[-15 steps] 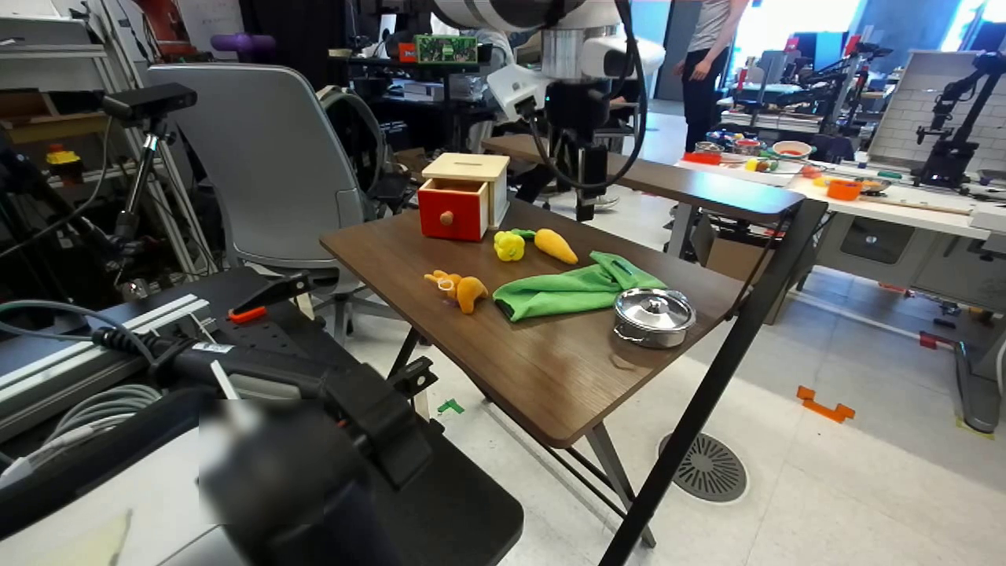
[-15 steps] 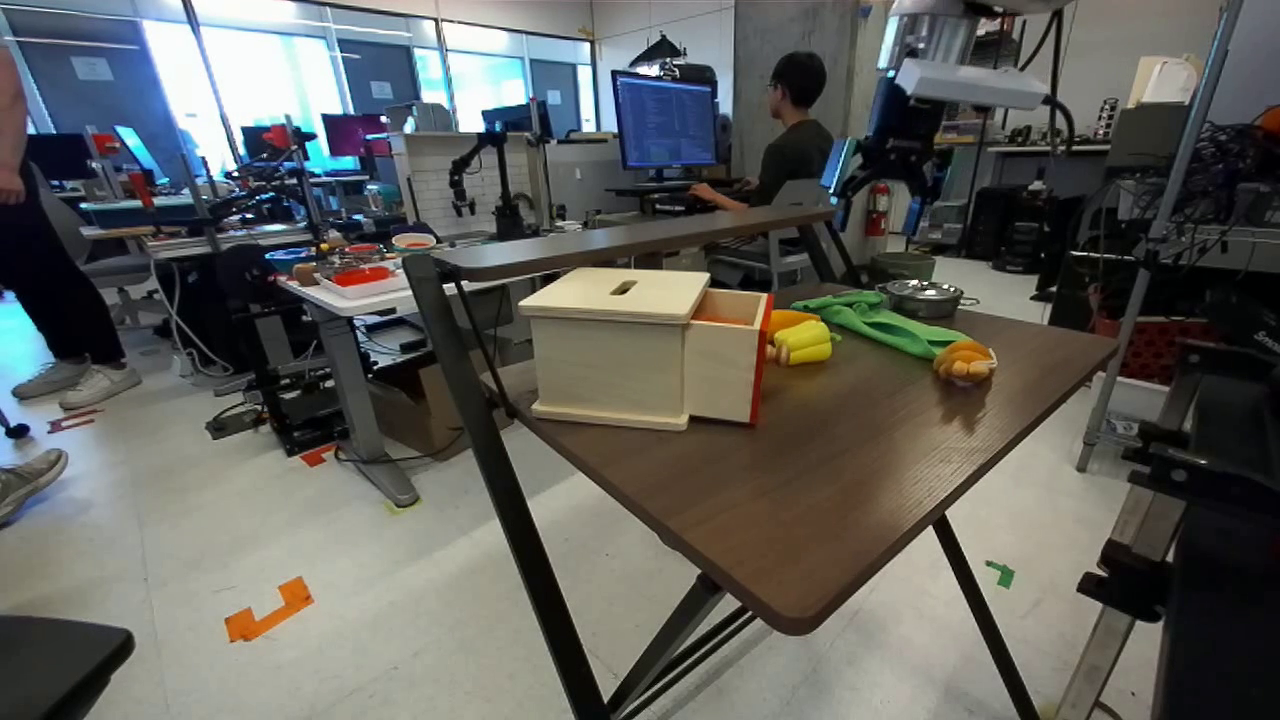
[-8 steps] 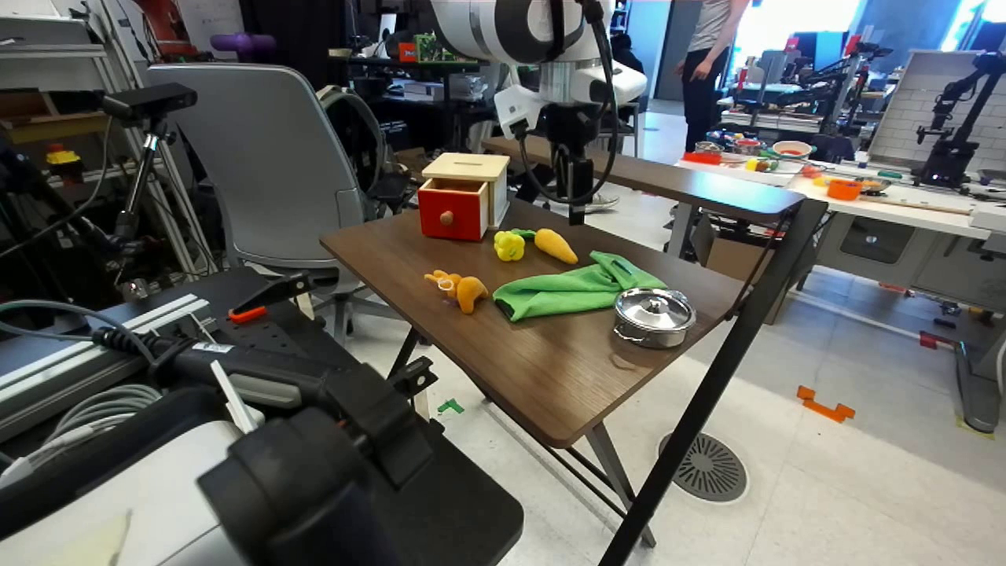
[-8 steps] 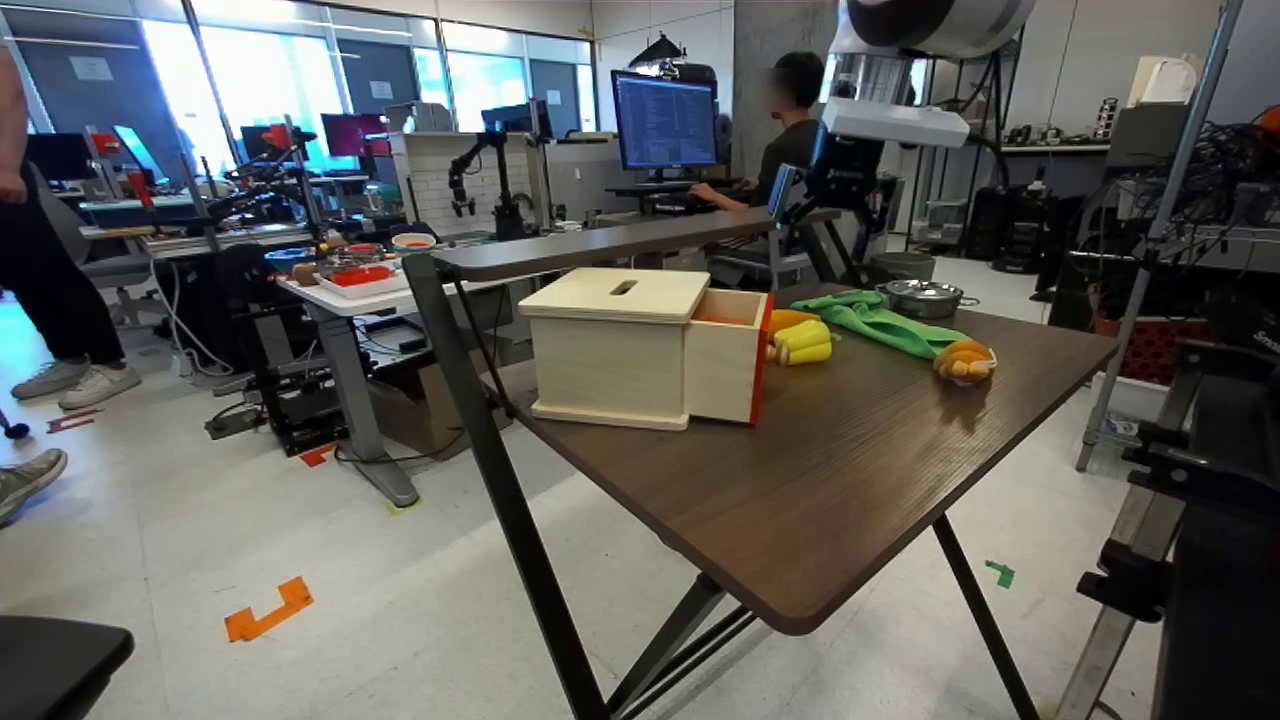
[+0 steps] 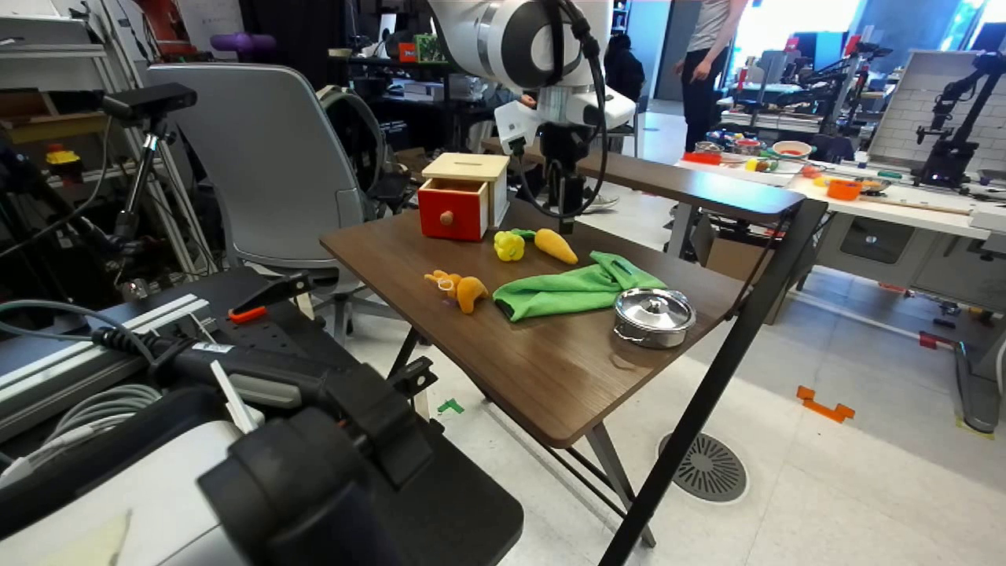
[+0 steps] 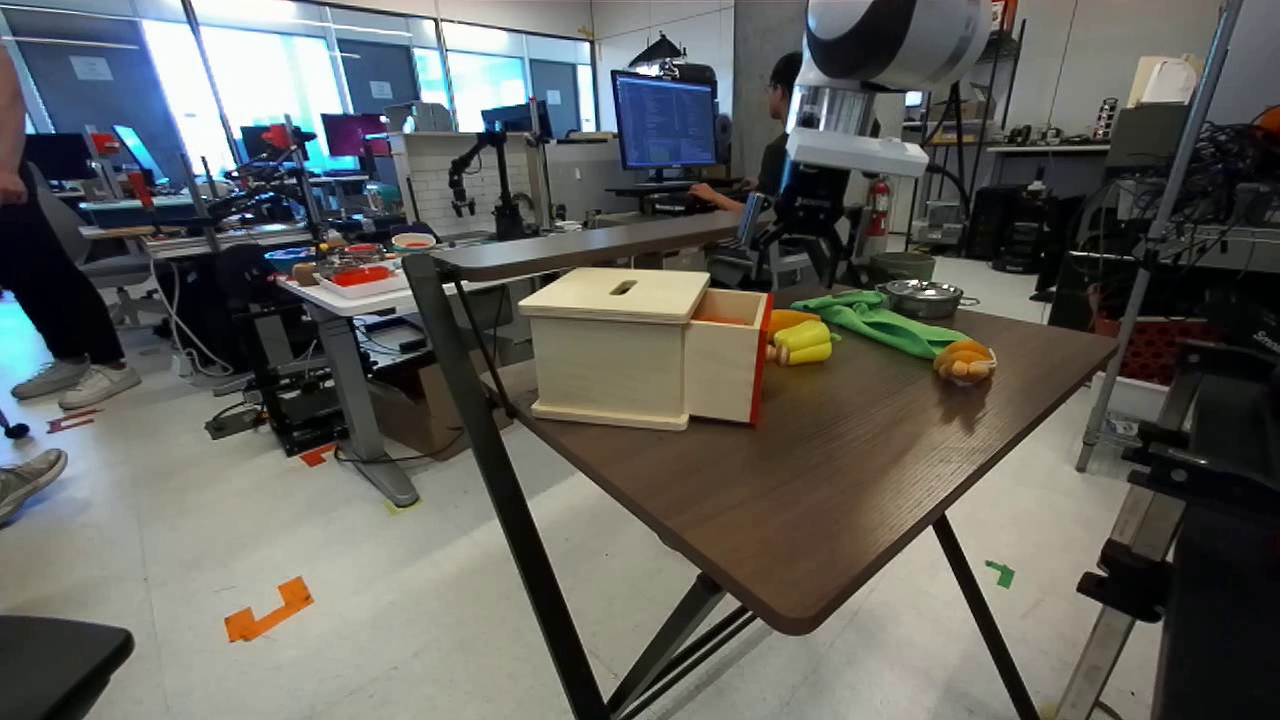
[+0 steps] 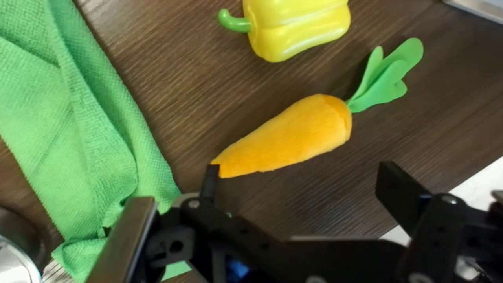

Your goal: Move the carrot plush forward

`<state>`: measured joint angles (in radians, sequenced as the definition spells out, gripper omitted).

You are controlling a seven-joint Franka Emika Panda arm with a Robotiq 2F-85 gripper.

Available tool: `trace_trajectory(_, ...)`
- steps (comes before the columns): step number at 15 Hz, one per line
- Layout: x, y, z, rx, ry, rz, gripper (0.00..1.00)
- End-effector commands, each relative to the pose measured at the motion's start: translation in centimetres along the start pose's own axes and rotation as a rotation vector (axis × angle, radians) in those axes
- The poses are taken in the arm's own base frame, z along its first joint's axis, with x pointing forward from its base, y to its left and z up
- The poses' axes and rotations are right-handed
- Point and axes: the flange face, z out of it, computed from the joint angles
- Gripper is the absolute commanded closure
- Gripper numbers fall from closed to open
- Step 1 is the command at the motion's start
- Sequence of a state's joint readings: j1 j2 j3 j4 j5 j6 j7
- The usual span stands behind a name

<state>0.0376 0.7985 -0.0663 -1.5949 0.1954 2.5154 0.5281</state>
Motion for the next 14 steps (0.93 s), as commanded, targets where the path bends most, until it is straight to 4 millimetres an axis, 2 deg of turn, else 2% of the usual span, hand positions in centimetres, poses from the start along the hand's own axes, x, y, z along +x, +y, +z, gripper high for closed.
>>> trace_trajectory(1, 0.5, -1.0, 1.6, 0.021, -0.054, -0.002, 0.0)
trace_trajectory(4, 0.4, -1.0, 3.1, 0.003, -0.086, -0.005, 0.0)
trace_trajectory(5, 0.4, -1.0, 3.6, -0.005, -0.098, -0.008, 0.25)
trace_trajectory(6, 0.4, -1.0, 4.0, -0.013, -0.104, -0.011, 0.26)
trace_trajectory(7, 0.5, -1.0, 4.3, -0.016, -0.111, -0.017, 0.32)
trace_trajectory(10, 0.8, -1.0, 5.0, -0.035, -0.117, -0.03, 0.58)
trace_trajectory(14, 1.7, -0.5, 5.7, -0.055, -0.132, -0.03, 0.88)
